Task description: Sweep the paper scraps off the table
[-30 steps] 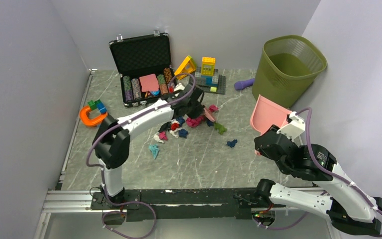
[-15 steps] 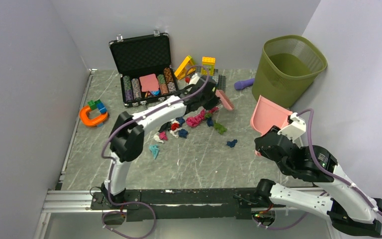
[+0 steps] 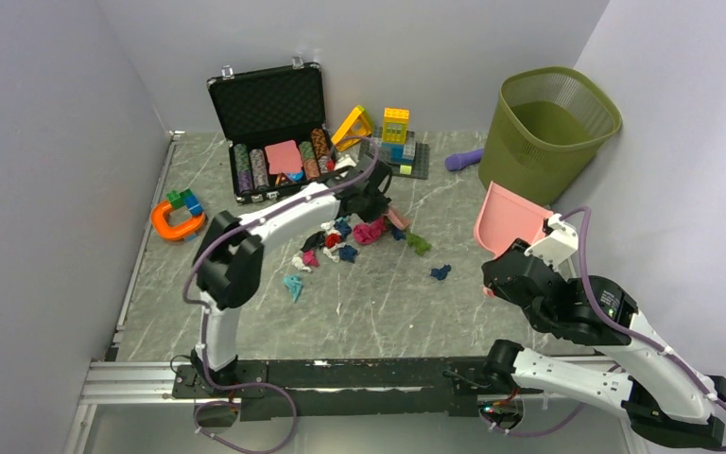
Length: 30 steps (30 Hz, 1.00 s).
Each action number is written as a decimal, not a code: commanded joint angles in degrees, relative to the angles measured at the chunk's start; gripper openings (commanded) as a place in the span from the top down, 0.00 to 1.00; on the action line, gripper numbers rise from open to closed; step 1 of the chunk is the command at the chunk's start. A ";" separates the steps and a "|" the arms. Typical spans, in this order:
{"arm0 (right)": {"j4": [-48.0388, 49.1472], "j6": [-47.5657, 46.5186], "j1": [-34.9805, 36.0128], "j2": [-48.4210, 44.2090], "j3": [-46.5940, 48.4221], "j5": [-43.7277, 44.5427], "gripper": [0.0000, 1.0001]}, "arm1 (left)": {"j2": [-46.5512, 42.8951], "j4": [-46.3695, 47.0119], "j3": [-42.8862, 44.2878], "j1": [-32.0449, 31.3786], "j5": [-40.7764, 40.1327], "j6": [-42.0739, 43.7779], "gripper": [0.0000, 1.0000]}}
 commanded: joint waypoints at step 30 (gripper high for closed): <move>5.25 -2.03 0.00 1.12 0.39 -0.89 1.00 | 5.91 2.22 6.58 -8.14 26.94 25.46 1.00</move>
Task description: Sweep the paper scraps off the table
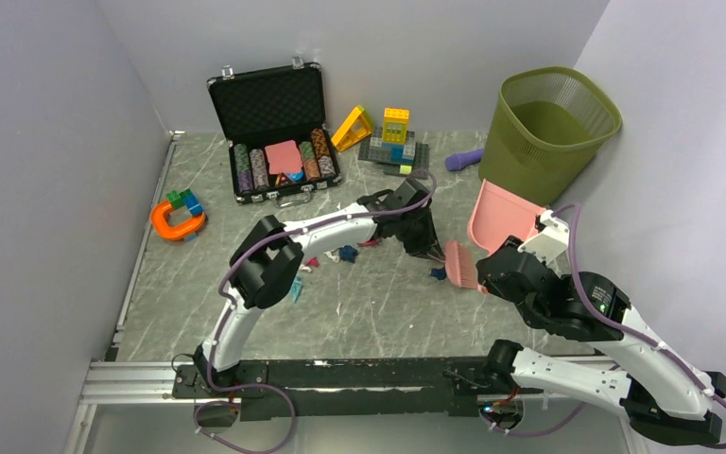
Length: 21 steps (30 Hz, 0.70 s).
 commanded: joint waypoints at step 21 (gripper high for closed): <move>10.19 -9.64 -0.07 5.15 -3.30 -7.73 1.00 | -29.72 -29.13 -6.60 16.81 -5.47 30.44 1.00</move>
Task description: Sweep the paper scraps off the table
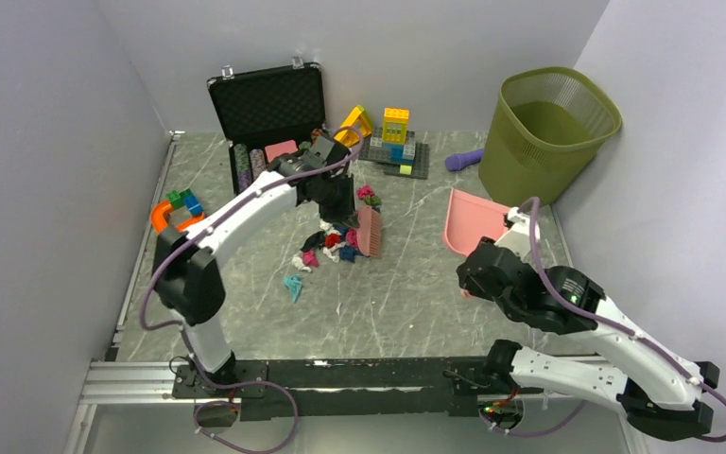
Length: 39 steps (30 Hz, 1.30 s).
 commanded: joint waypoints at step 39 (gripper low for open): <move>26.52 -33.60 9.05 48.15 0.72 -29.29 0.30 | -32.21 -18.99 -24.42 9.80 -21.76 11.05 1.00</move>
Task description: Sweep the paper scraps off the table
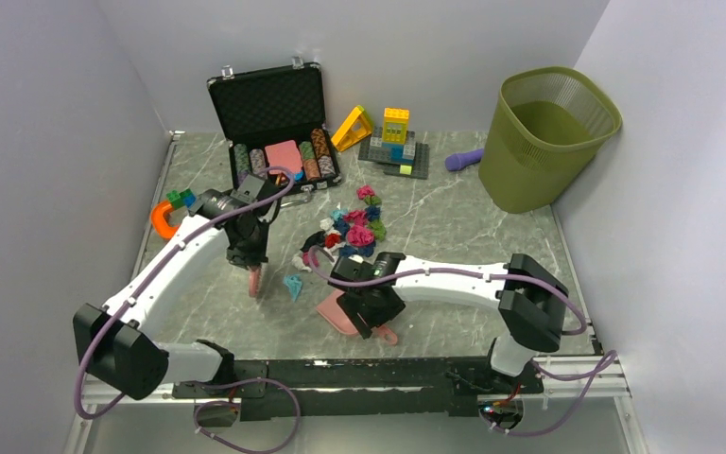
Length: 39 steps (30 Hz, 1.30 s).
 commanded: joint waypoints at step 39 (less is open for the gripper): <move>20.70 6.15 7.77 -14.28 -17.11 14.90 1.00 | 7.28 16.44 1.49 -1.51 21.89 -1.51 1.00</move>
